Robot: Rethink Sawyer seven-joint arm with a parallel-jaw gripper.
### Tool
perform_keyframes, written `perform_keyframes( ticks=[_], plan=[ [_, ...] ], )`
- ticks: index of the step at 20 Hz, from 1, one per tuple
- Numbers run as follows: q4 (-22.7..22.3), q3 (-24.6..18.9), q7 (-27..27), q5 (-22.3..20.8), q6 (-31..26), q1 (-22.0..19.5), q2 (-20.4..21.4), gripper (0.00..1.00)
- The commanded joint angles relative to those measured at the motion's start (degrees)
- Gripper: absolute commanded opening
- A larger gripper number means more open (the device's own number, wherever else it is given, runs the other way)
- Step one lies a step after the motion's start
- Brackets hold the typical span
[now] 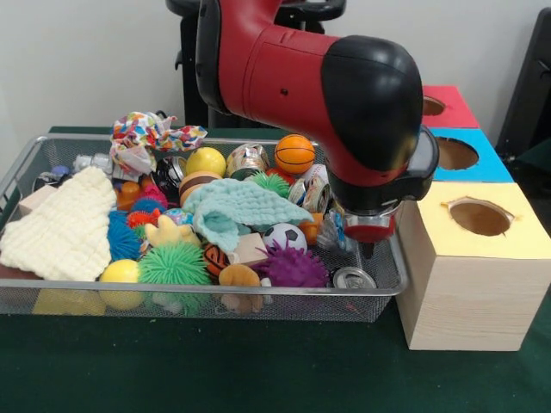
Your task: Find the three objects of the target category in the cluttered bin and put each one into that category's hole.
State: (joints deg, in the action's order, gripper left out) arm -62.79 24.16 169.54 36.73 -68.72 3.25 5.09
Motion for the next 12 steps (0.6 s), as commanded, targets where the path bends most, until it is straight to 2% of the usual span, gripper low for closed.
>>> perform_keyframes(
  ticks=[1, 5, 12],
  plan=[
    [-8.89, -9.92, -2.52, 1.13, 11.18, -1.72, 0.64, 1.00],
    [-8.11, -9.10, -2.49, -2.36, 14.79, -1.31, -1.05, 1.00],
    [-4.49, -3.25, 0.58, -9.78, 22.63, 2.26, -4.91, 1.00]
  ],
)
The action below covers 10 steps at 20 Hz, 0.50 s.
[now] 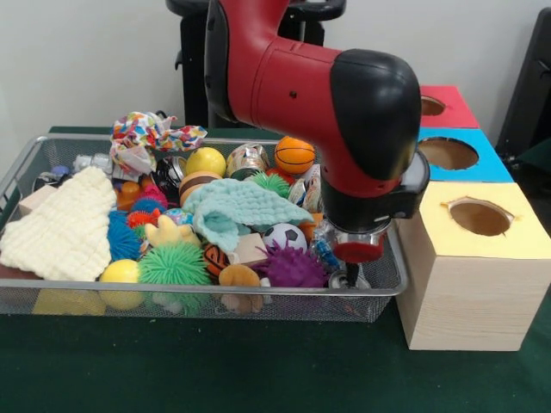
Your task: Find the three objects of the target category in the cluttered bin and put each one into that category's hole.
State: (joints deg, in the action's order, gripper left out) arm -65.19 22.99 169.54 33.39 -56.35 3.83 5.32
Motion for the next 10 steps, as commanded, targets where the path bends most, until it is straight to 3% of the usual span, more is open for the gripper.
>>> perform_keyframes(
  ticks=[1, 4, 10],
  plan=[
    [-1.77, -1.35, 1.34, -7.20, 10.42, 2.21, -5.40, 1.00],
    [-0.93, 0.65, 3.18, -8.90, 11.20, 3.23, -6.17, 1.00],
    [-1.27, 1.63, 1.59, -10.88, 4.51, 3.02, -4.10, 1.00]
  ],
)
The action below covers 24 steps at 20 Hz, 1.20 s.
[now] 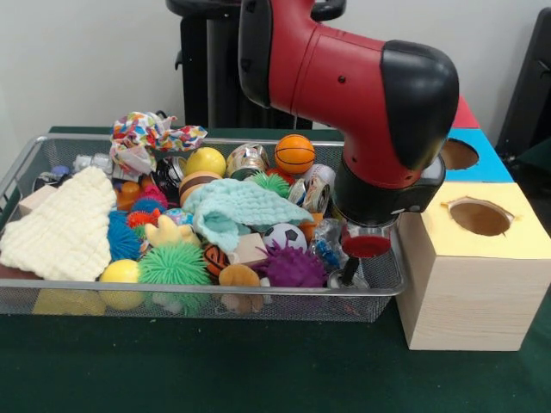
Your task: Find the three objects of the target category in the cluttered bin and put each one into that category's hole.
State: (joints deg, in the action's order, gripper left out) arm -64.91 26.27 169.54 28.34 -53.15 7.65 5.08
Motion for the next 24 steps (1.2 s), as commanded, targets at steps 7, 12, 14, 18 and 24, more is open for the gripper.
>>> perform_keyframes(
  ticks=[7, 12, 14, 18, 24],
  plan=[
    [-7.88, -3.95, -7.45, -9.23, -2.58, -1.77, 7.07, 1.00],
    [-12.99, -7.64, -12.75, -9.96, -4.65, -4.60, 15.02, 1.00],
    [-14.31, -9.33, -13.82, -10.12, -3.87, -5.64, 16.56, 1.00],
    [-17.28, -11.85, -13.52, -9.86, -1.45, -7.47, 19.99, 1.00],
    [-27.02, -22.72, -25.34, -9.29, 9.16, -15.61, 24.51, 1.00]
  ],
)
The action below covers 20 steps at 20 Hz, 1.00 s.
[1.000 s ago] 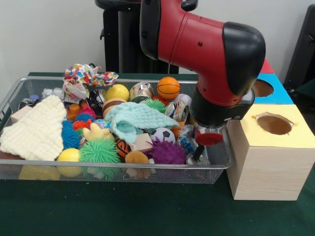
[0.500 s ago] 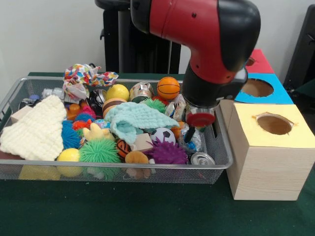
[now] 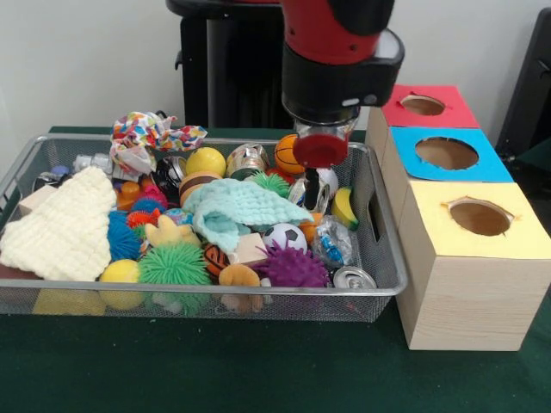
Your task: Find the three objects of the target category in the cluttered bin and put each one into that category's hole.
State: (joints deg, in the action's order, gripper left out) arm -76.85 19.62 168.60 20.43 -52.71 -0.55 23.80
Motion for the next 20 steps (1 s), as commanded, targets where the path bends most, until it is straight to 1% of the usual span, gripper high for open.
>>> perform_keyframes(
  ticks=[1, 2, 4, 5, 7, 9, 12, 14, 17, 18, 20],
  plan=[
    [-16.55, -18.12, -28.04, -2.63, 10.17, -9.07, 6.71, 1.00],
    [-17.80, -19.68, -30.73, -4.12, 11.46, -10.30, 7.65, 1.00],
    [-18.76, -21.85, -36.02, -8.69, 12.65, -12.05, 8.96, 1.00],
    [-19.25, -22.59, -37.06, -10.79, 14.13, -12.53, 9.48, 1.00],
    [-20.15, -23.65, -36.47, -14.28, 17.34, -12.94, 10.14, 1.00],
    [-20.16, -24.22, -37.29, -18.41, 18.69, -13.13, 10.62, 1.00],
    [-20.01, -25.83, -39.65, -23.31, 18.87, -13.76, 10.98, 1.00],
    [-20.23, -26.16, -38.04, -24.64, 19.63, -13.71, 11.23, 1.00],
    [-19.99, -25.10, -32.05, -24.55, 21.01, -12.71, 10.56, 1.00],
    [-19.68, -24.04, -29.23, -24.05, 20.96, -11.96, 10.19, 1.00],
    [-18.90, -20.49, -22.45, -23.22, 20.54, -9.47, 9.81, 1.00]
  ],
)
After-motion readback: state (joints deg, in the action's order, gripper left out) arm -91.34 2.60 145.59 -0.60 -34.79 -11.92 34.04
